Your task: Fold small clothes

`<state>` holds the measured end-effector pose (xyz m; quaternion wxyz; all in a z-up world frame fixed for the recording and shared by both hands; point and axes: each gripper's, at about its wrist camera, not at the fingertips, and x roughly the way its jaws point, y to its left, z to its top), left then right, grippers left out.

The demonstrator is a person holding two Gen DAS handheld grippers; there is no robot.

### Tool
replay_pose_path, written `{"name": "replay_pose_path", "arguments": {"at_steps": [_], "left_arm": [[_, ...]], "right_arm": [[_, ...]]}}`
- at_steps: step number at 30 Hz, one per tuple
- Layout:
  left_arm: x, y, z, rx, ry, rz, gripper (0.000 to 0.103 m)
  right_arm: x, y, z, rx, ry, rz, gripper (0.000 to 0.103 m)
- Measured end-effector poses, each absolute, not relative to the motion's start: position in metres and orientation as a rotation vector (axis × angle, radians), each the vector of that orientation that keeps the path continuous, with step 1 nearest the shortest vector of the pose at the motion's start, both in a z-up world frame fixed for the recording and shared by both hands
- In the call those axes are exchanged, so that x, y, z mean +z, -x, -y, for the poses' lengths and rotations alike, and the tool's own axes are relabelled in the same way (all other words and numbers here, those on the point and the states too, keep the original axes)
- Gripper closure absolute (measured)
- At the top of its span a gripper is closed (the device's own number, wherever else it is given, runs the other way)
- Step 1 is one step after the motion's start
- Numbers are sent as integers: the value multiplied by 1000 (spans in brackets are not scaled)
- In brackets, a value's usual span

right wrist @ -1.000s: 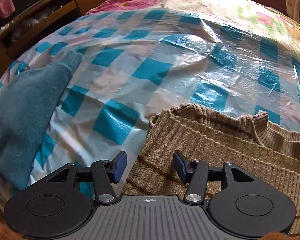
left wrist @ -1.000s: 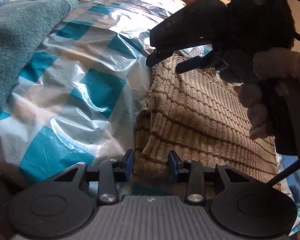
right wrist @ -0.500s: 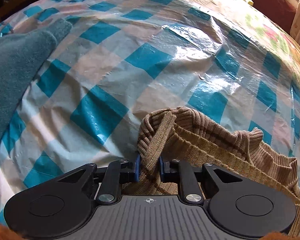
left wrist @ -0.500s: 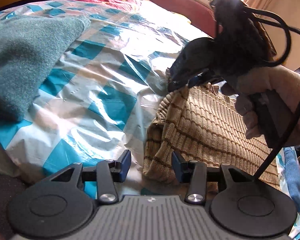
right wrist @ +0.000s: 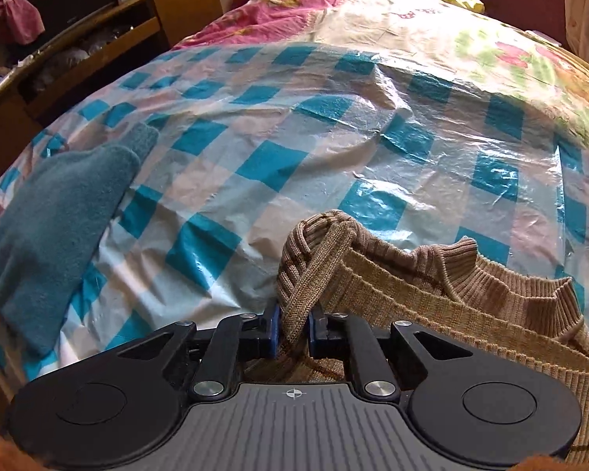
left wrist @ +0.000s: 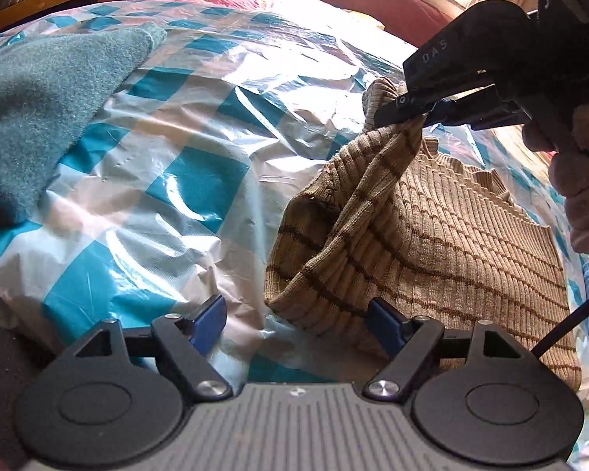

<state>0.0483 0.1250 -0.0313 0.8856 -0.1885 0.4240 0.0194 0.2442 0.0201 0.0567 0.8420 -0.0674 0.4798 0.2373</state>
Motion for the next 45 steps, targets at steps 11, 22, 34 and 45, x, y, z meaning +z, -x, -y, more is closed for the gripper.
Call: {"name": "replay_pose_path", "arguments": {"at_steps": [11,22,34,45], "left_arm": [[-6,-57,-93,-33,330,-766,81],[56,-51,25,-491,173,-621,82],[-6,-65,134,-631,-50,-818,82],[-9,-66,135,-628,-77,-808,82]], "right_arm": [[69,-244,16,524,27,-1005,91],[101,-224,162,433,-225,-910,91],[-5,-216,311,203,-556,-1002,83],[33,-184,325,230,-575,-862,59]]}}
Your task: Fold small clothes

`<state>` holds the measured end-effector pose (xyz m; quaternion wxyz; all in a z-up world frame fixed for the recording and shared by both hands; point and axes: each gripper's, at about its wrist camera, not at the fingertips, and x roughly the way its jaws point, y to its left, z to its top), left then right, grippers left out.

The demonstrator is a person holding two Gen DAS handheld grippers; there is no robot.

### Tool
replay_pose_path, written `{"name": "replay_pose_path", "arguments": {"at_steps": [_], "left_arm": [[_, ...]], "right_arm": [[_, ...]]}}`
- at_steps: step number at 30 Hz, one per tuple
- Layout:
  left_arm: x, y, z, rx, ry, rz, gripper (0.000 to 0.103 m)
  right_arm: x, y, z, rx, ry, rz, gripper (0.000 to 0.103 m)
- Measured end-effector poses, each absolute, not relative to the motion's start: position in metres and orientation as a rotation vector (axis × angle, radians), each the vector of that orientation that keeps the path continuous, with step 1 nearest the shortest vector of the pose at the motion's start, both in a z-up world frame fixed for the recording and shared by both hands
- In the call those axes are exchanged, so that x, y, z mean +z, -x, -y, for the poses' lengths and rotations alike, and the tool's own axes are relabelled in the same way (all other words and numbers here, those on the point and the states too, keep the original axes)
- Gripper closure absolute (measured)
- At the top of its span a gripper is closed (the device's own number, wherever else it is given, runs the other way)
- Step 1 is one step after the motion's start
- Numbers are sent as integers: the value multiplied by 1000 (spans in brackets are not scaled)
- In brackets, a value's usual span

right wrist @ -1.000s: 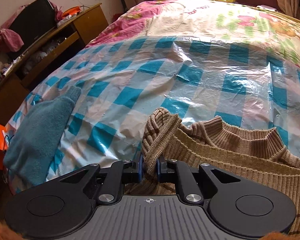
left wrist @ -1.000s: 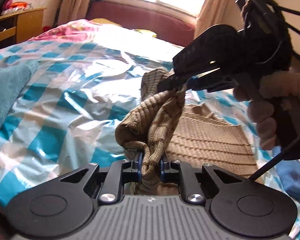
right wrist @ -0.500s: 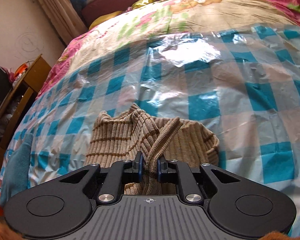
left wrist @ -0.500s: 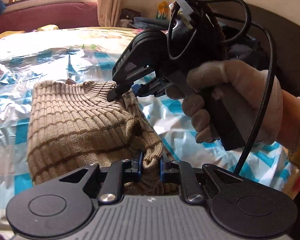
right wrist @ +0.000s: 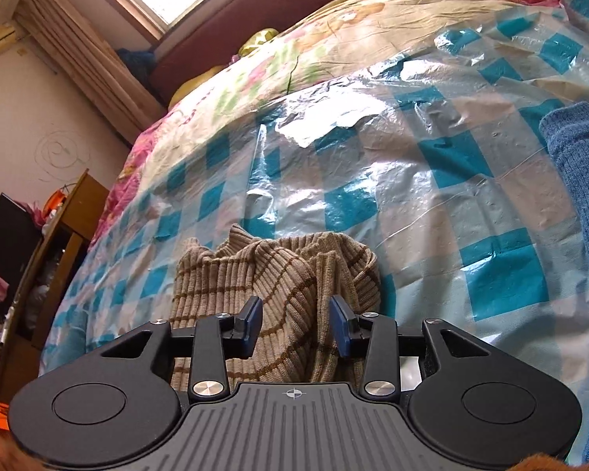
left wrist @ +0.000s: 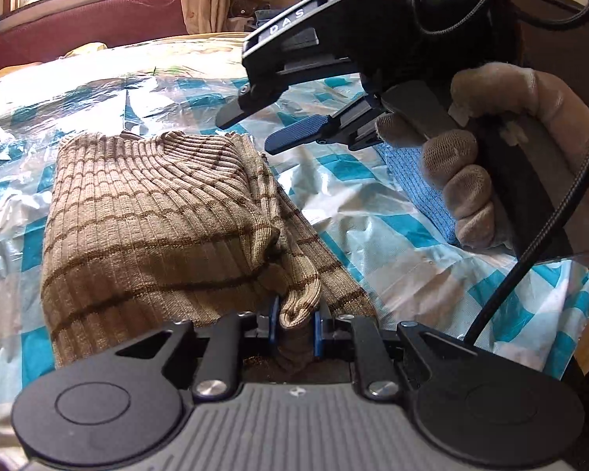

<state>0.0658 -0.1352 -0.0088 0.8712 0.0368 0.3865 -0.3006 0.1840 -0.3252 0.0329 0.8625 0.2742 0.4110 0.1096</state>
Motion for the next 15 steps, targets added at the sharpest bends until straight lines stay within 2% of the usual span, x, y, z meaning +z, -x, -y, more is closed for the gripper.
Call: {"name": "replay_pose_path", "arguments": {"at_steps": [8,10,11,12,15], "left_arm": [[-7,-61,134,-630,-83,-802,82],[-5,-60,134,-631,-83,-797,82],[-3,-59,134,-634,-84,-788,82],[-1,-57,135,-638,-90,-777,82],[-4,-55,139,-655,-108,-774,82]], "right_arm": [[2,-199,297,245,-556,-1014,57],[1,-198,299,247,-582,-1002,77],[4,-194,304,255,-610,-982,83],[9,-189,310,259,-638,-949,87],[20,-170,327,236,-670,-848,88]]}}
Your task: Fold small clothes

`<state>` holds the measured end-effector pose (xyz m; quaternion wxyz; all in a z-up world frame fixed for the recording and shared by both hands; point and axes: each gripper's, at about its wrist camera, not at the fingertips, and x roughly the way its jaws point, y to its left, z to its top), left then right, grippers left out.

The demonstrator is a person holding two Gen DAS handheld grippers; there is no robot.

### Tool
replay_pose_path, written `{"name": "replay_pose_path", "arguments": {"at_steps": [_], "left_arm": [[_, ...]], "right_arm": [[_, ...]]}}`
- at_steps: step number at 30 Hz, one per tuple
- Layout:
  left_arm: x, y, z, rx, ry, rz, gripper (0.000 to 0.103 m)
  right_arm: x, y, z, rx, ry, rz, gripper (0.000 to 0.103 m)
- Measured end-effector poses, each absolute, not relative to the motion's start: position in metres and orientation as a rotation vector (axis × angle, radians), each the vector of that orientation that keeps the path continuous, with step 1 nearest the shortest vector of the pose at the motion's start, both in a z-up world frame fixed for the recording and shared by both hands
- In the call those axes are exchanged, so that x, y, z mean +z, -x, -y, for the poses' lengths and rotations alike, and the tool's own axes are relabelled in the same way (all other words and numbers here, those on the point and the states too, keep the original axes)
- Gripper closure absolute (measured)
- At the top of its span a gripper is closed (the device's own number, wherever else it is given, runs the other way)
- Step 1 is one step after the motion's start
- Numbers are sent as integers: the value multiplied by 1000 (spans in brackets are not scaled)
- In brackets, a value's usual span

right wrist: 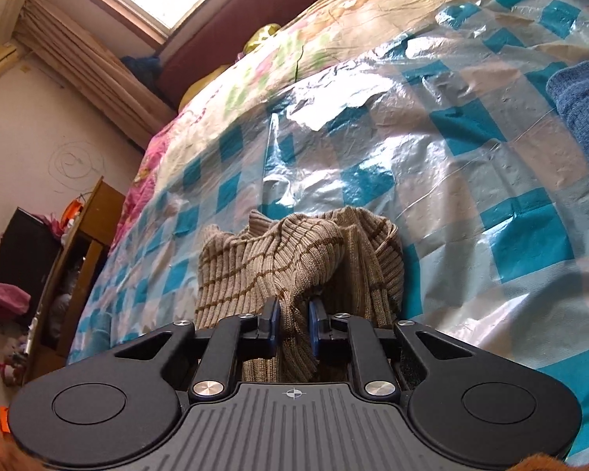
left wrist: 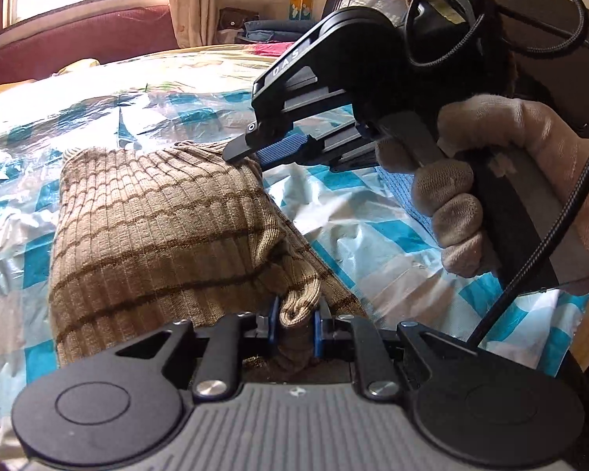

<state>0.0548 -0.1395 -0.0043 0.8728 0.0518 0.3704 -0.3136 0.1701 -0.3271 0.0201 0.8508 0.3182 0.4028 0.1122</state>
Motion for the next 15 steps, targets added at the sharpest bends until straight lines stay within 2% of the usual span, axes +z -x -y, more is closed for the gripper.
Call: {"name": "replay_pose_path", "arguments": {"at_steps": [4,7,10,12,15], "left_arm": [[-16,-57,143,-645,-127,-809,82],[-13,-59,141,-649,-112,-814,82],[-14,-61,140,-650,-100,-820,82],[-14,-60,140,-649,-100,-816,82],[-13,-61,139,-649,-101,-813,82]], "right_arm": [[-5,-177,327,190,-637,-925,85],[-7,-175,331,196,-701,-895,82],[-1,-170,339,182,-742,-867,73],[2,-167,344,160,-728,-864,58],[-2,-167,344,173,-732,-896,53]]}}
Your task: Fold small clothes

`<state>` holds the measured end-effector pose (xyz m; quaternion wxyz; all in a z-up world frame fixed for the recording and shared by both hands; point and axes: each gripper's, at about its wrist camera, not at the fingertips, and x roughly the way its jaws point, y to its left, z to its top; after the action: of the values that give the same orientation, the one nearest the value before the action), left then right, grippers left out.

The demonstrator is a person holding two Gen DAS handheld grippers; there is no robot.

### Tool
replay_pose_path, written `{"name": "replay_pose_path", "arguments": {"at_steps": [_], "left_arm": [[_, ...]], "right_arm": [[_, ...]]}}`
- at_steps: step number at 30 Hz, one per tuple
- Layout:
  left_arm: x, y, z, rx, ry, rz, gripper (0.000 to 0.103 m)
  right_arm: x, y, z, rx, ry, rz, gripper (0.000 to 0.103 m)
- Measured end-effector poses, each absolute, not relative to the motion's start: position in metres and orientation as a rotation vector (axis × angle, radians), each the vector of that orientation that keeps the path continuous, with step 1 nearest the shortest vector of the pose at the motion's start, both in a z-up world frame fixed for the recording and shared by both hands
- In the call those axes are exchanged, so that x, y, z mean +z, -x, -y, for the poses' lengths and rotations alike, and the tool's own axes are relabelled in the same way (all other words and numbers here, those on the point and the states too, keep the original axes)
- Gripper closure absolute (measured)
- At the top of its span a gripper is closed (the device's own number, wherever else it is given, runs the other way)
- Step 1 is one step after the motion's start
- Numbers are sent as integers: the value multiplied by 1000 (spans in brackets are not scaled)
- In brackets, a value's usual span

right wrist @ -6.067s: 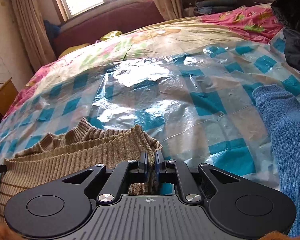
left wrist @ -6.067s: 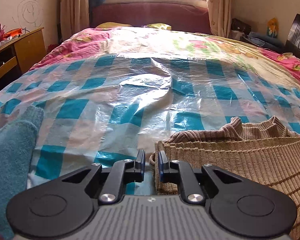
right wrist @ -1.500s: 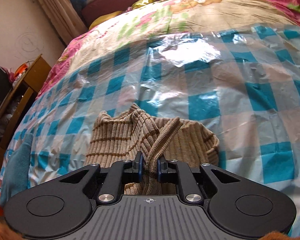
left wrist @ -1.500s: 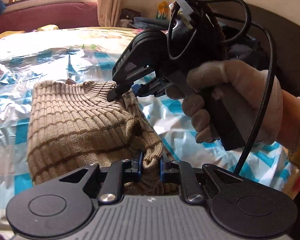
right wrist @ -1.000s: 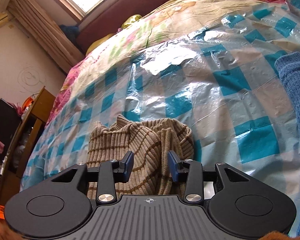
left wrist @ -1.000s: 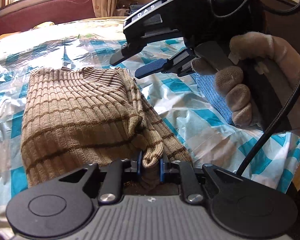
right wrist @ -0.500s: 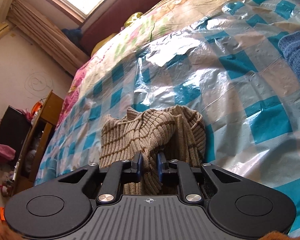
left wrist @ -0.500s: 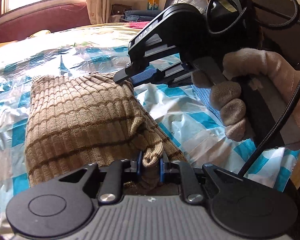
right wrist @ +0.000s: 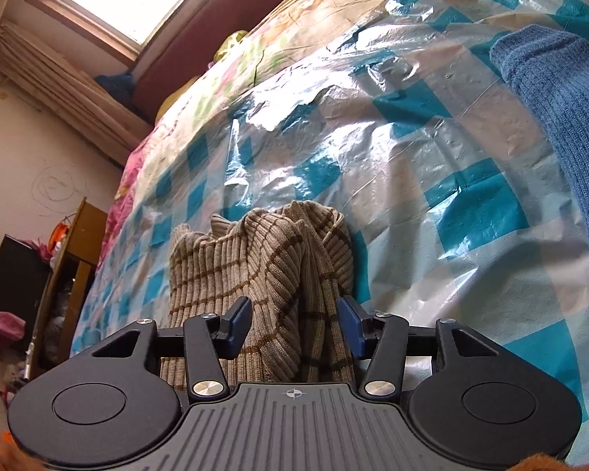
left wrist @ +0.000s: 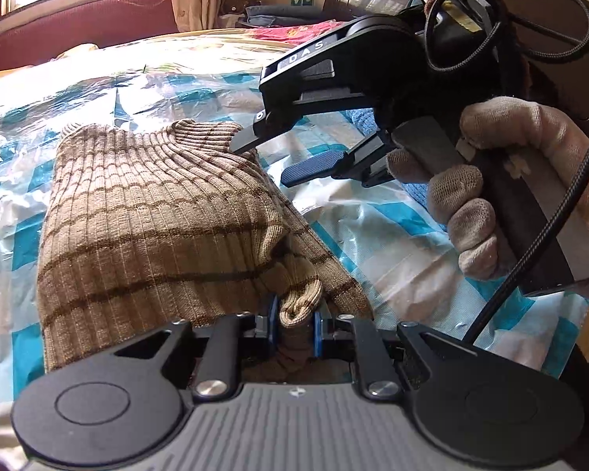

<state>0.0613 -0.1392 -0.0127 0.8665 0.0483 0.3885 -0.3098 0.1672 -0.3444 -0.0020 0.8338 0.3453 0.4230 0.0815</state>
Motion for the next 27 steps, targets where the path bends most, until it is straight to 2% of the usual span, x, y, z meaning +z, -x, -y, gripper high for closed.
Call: {"name": "replay_pose_path", "arguments": {"at_steps": [5,13,18,27], "left_arm": [[-9,-61,137,-650,-93,-812,82],[-4,-60,135,-655,-83,-807,82],[-2,-58,136,-656,-84,-802,82],[5,-57,140,-661,-91,-793,82]], "right_arm": [[-9,-170,337,205,-742,-947,52],[10,-158,338,210,-690,-919,52],[3,-146,328,261,-657,-1015,52],[-15,-164,329,299,-780,-1017,52]]}}
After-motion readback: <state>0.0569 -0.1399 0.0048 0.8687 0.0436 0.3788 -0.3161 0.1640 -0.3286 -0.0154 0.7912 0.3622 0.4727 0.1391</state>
